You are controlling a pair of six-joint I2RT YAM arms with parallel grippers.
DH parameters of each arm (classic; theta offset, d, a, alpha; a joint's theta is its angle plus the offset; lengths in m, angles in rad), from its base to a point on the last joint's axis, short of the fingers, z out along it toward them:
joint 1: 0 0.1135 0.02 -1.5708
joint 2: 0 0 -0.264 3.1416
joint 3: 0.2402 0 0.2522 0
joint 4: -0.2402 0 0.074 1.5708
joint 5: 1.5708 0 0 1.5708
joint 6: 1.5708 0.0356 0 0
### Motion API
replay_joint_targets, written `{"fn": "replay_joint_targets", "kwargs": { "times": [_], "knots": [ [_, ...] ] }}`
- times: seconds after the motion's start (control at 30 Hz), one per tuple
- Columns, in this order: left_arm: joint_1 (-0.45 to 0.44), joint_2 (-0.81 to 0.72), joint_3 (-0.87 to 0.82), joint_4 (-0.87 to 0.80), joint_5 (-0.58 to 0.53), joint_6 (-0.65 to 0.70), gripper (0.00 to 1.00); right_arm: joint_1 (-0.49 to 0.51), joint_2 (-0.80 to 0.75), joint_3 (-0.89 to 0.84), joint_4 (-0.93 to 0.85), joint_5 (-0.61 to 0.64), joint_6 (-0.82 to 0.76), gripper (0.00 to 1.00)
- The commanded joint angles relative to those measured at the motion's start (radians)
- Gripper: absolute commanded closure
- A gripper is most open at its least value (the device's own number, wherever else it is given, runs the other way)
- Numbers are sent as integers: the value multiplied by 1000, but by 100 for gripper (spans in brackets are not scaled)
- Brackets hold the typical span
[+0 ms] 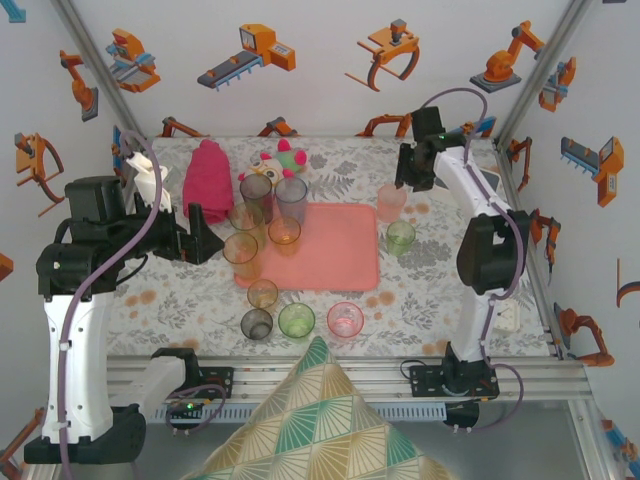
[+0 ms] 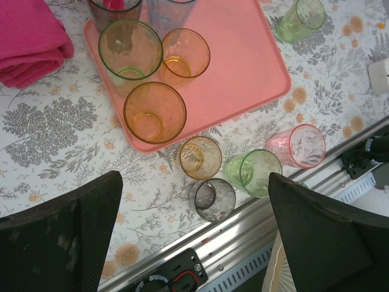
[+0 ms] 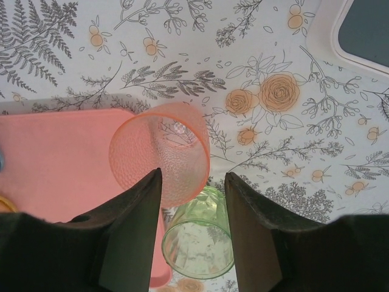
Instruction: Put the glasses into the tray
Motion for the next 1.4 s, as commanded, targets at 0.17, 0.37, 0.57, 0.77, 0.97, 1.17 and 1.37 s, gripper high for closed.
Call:
{"fn": "replay_joint_targets", "kwargs": {
  "times": [0.17, 0.37, 0.57, 0.77, 0.97, 1.17, 1.37],
  "knots": [
    [5, -10, 7, 11, 28, -8, 3, -3, 27, 30, -38, -10, -27, 55],
    [5, -15, 0, 11, 22, -8, 3, -3, 57, 38, -55, 13, -42, 57],
    [6, -11, 8, 12, 23, -8, 3, -3, 79, 47, -57, 8, -46, 57],
    [6, -14, 6, 11, 25, -8, 3, -3, 108, 65, -66, 17, -50, 59],
    [5, -19, 0, 11, 26, -7, 3, -3, 137, 84, -77, 14, -51, 62],
    [5, -19, 2, 11, 25, -7, 3, -3, 146, 83, -78, 17, -54, 64],
    [5, -20, 1, 12, 22, -6, 3, -3, 151, 82, -77, 28, -61, 67]
  ]
}}
